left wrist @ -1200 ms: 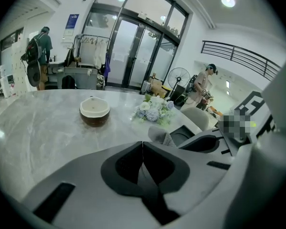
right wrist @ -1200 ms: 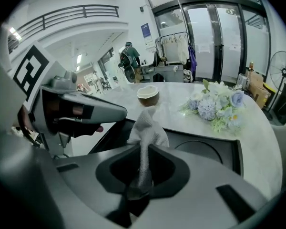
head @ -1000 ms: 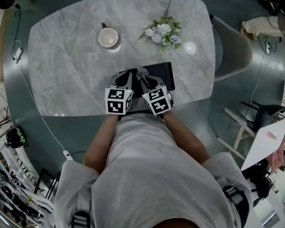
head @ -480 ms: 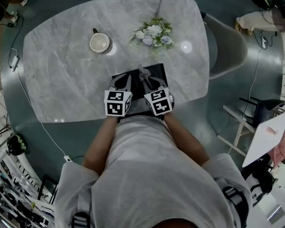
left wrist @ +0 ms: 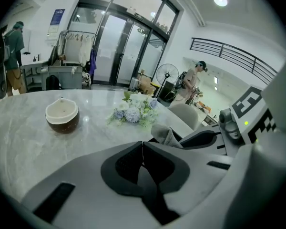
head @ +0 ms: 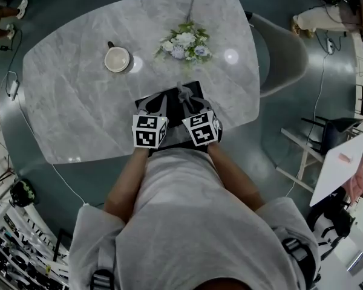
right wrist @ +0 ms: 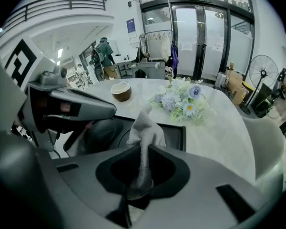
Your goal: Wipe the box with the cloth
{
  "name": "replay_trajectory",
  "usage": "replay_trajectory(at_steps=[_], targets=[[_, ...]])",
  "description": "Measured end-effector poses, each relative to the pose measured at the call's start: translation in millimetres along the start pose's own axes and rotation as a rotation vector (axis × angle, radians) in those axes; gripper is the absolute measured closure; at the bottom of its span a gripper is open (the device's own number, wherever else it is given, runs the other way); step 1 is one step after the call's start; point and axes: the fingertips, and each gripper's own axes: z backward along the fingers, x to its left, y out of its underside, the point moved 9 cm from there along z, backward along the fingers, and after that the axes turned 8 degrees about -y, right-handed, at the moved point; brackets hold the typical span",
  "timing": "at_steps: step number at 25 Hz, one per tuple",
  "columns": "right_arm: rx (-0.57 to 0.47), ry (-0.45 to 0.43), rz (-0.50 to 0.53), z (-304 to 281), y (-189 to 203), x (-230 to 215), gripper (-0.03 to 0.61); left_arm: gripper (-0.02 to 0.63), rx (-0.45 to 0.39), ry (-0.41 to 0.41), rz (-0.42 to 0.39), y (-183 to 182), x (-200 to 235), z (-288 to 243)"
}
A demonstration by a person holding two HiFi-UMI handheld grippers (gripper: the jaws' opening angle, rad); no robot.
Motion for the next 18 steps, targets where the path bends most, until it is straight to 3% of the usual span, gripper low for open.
replay_trajectory(at_steps=[4, 13, 18], targets=[[0.004, 0.035, -0.02, 4.2, 3.9, -11.7, 0.518, 0.589, 0.005, 0.021, -0.01, -0.9, -5.4, -7.3], [0.003, 0.145, 0.068, 14.6, 2.5, -22.1, 0.518, 0.589, 0.01, 0.047, -0.033, -6.0, -13.8, -12.4], [0.019, 0.125, 0.09, 11.7, 0.2, -23.6, 0.518, 0.589, -0.008, 0.022, -0.018, -9.9, -6.5, -9.9]])
